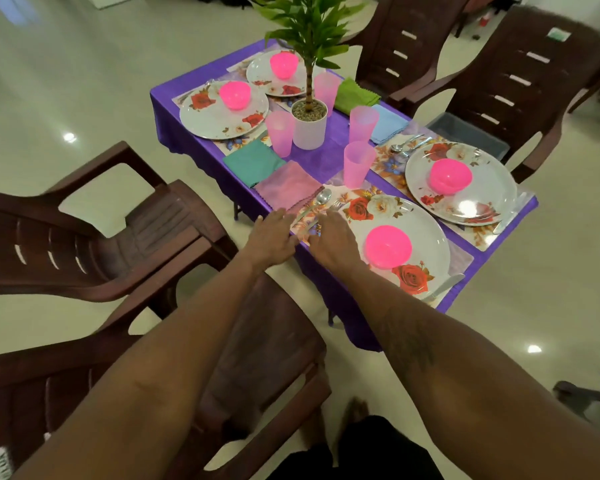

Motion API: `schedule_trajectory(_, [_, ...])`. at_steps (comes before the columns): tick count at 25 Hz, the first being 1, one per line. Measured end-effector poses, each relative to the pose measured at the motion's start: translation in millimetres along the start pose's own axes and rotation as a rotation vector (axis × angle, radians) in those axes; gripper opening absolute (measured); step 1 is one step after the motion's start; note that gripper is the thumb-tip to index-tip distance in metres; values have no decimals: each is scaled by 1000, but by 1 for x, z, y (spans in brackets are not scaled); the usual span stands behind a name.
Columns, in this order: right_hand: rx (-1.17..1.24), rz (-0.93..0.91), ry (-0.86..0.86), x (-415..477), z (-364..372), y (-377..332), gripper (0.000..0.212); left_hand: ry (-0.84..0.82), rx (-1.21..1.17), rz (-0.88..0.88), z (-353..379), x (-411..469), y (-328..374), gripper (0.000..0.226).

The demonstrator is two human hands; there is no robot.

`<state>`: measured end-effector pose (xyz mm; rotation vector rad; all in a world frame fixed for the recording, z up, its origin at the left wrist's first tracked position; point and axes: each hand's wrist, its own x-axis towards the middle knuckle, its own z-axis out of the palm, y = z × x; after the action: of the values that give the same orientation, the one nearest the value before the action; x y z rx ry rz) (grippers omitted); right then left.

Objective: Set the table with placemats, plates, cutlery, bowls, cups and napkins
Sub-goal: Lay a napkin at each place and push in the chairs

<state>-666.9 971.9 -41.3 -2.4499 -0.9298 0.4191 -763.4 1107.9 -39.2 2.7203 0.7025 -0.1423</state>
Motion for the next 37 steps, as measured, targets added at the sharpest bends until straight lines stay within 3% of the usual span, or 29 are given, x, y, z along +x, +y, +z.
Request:
schedule_trajectory(7, [9,-12,-30,-100,11,-20,42,-66,18,-11,6,-97,3,69])
schedule_trajectory(16, [90,-51,-67,-215,45,-66,49,-47,17,-80,-2,-243,-23,66])
schedule_trajectory(27, [100,-106,-1,-260,119,-240,37,38,73,-65,-66,-340,-184,69])
schedule_trajectory(29, [113,-95,19,-258,140,-281,40,32,87,-39,-82,-345,-220,69])
schedule_trajectory(33, [157,-11,91,-254,189,-358,21,-17,106,26,-111,-362,-296,70])
schedule_trajectory(37, [202,45,98,-249,226,-425,30,-63,82,56,-138,-366,-365,67])
